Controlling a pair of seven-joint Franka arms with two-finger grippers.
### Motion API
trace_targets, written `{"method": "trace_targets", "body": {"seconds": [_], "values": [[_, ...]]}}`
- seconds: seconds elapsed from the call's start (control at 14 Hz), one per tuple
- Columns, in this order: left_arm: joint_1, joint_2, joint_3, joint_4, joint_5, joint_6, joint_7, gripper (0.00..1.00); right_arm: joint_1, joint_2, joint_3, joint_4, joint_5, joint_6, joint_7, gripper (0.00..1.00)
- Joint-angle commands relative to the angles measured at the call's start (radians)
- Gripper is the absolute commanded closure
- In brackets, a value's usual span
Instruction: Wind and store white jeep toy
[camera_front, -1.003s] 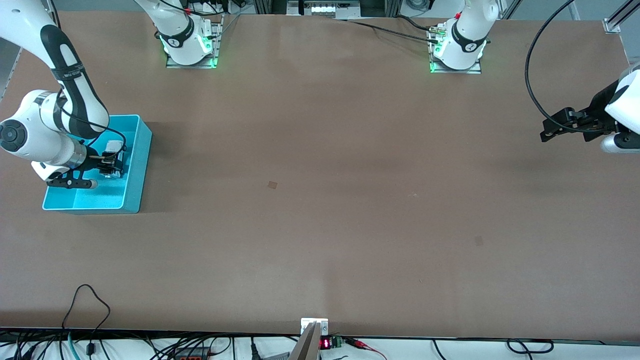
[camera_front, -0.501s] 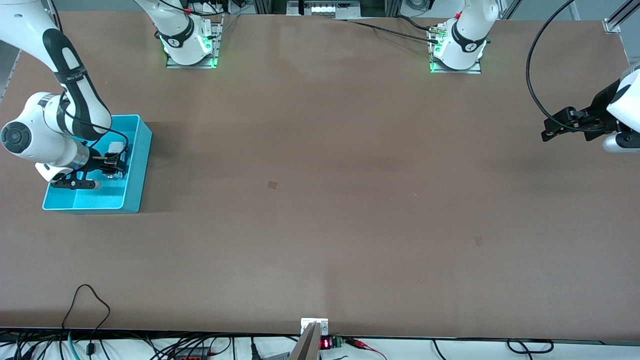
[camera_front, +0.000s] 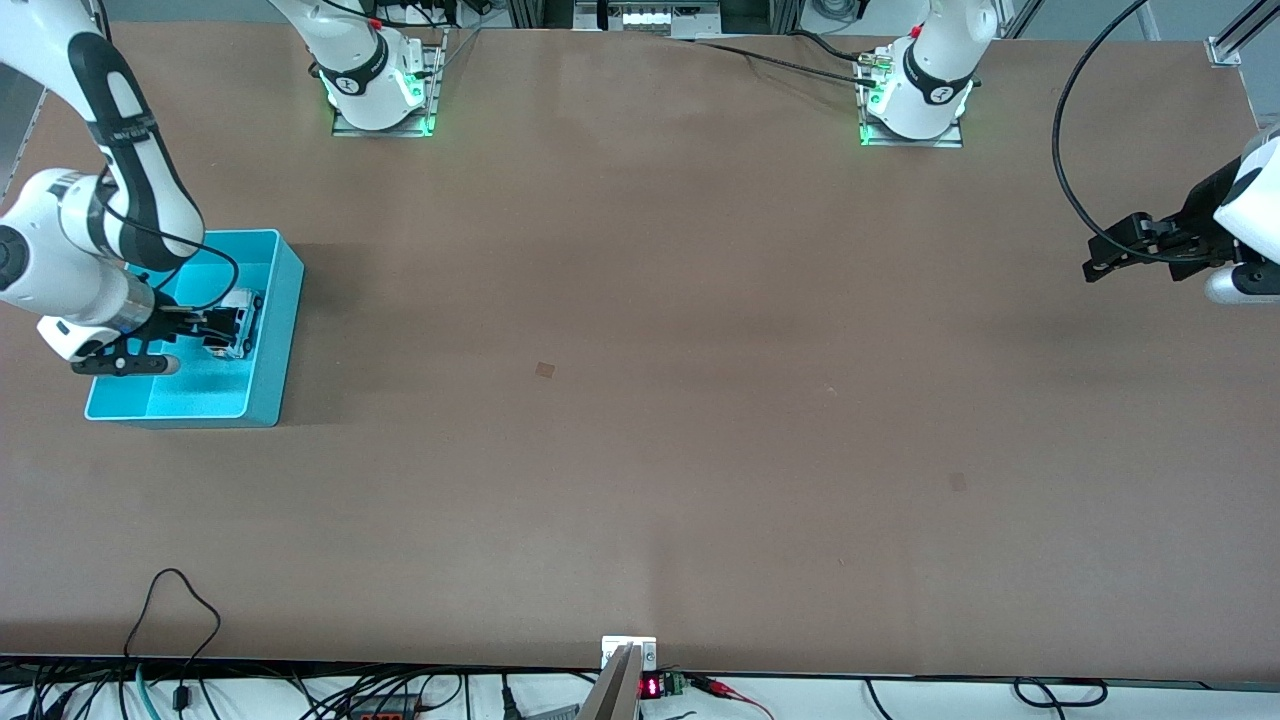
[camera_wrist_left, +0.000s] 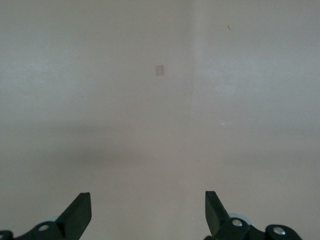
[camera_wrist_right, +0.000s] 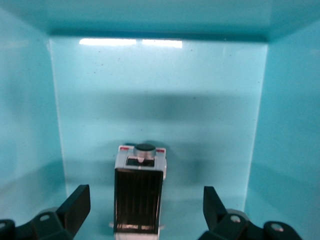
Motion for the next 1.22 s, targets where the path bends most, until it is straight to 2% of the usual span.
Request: {"method": "trace_targets", "body": {"seconds": [0.0, 0.14, 0.36, 0.57, 0.79, 1.15], "values": [[0.005, -0.022, 0.0, -0.014, -0.009, -0.007, 0.008, 0.0, -0.008, -0.133, 0.036, -0.005, -0.006, -0.129, -0.014, 0.0], [0.005, -0.022, 0.0, -0.014, -0.009, -0.008, 0.008, 0.0, -0.003, -0.19, 0.043, 0.027, 0.0, -0.216, -0.014, 0.0], [0.005, -0.022, -0.002, -0.014, -0.009, -0.008, 0.008, 0.0, 0.001, -0.235, 0.115, 0.144, 0.007, -0.406, -0.01, 0.0], [0.005, -0.022, 0.0, -0.014, -0.009, -0.008, 0.008, 0.0, 0.003, -0.262, 0.134, 0.269, 0.073, -0.56, -0.013, 0.0], [0.005, -0.022, 0.0, -0.014, -0.009, -0.007, 0.008, 0.0, 0.015, -0.27, 0.134, 0.364, 0.11, -0.638, -0.013, 0.0], [0.005, -0.022, 0.0, -0.014, -0.009, -0.004, 0.008, 0.0, 0.057, -0.294, 0.132, 0.427, 0.124, -0.677, 0.023, 0.0]]}}
